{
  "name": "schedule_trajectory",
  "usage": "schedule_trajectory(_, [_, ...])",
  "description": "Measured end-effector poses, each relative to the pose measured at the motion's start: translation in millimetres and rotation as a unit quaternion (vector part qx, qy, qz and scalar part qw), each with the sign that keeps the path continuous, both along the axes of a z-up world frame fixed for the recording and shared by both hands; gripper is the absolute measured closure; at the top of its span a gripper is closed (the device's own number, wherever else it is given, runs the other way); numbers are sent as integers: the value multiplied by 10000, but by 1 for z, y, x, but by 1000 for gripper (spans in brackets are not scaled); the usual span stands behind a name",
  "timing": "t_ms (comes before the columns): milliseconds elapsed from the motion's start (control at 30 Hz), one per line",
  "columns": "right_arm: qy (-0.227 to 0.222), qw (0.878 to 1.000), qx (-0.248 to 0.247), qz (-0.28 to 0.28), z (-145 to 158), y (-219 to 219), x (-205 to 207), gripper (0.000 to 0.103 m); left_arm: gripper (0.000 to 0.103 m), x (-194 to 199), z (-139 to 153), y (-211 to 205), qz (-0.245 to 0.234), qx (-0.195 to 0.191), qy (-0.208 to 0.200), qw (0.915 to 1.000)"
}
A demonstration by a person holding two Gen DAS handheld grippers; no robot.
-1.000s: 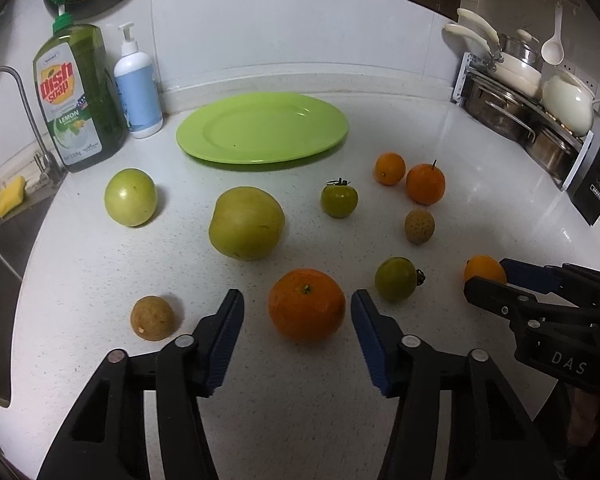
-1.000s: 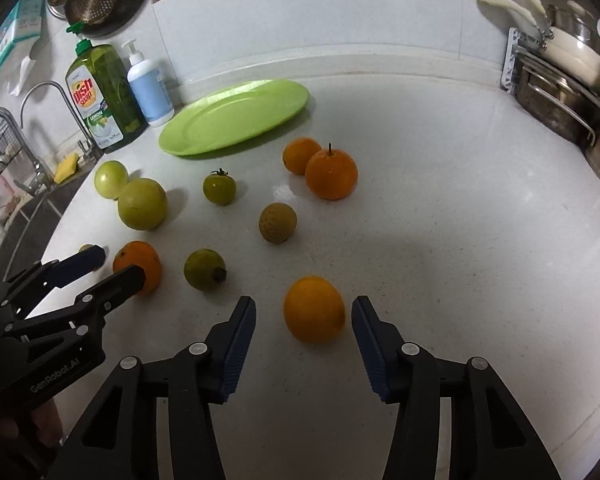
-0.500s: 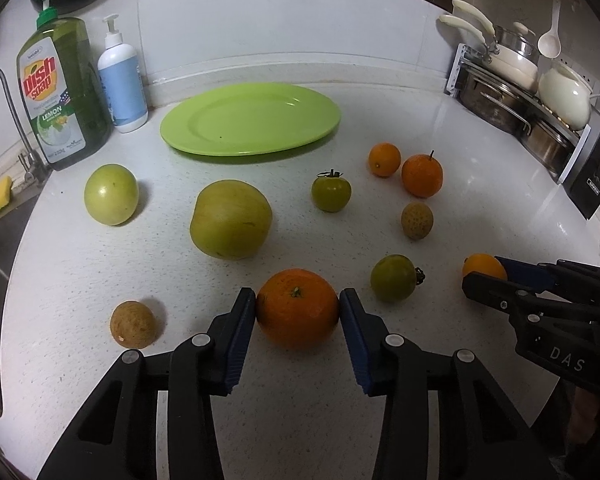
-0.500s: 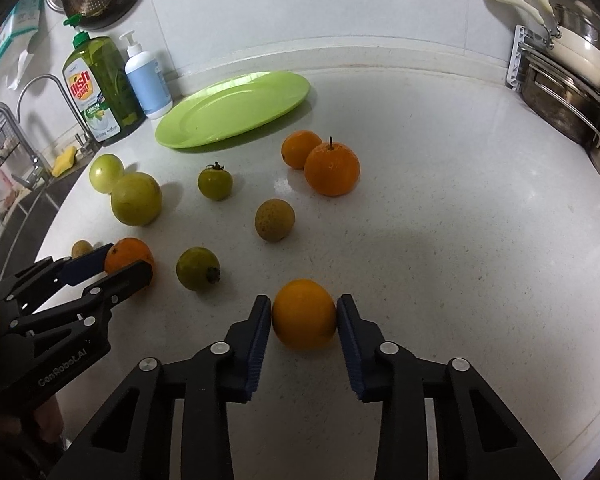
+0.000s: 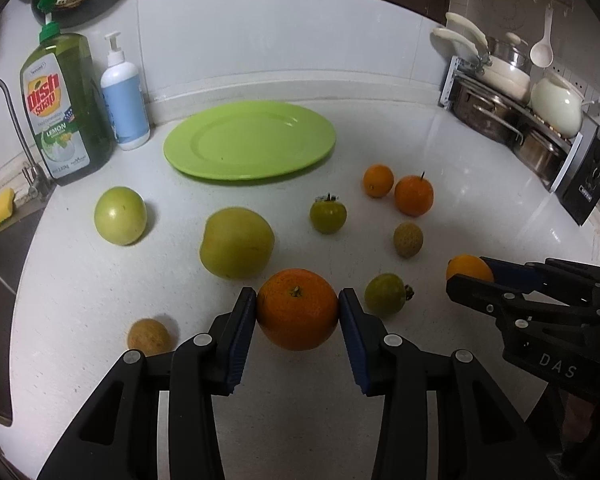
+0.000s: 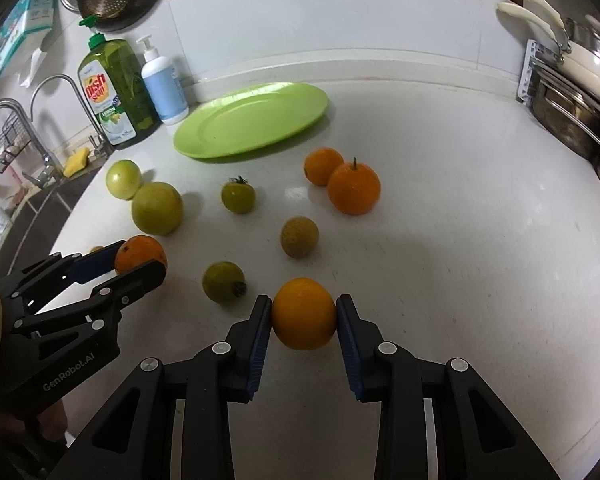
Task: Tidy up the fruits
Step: 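Carry the orange with the left tool onto the green plate and release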
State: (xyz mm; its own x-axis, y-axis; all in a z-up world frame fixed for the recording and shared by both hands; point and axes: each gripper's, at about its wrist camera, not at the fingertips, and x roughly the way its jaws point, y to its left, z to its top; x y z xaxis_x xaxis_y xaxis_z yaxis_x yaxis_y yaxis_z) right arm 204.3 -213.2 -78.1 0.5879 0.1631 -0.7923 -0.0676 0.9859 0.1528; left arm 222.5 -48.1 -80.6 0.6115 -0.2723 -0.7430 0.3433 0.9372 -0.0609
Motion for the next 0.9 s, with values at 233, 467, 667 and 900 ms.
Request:
schedule_trajectory(233, [-263, 9995, 32, 192, 19, 9, 9, 69, 61, 3, 22, 7, 88, 17, -298, 9995])
schedule_trajectory(467, [-510, 9974, 109, 507, 39, 23, 30, 69, 61, 17, 45, 15, 128, 24, -559, 9984])
schedule_trajectory(667, [-723, 9947, 154, 710, 56, 33, 55, 69, 61, 39, 60, 22, 162, -5, -717, 9973])
schedule_trajectory(900, [-854, 9930, 86, 811, 69, 42, 96, 69, 61, 73, 68, 26, 152, -45, -758, 9970])
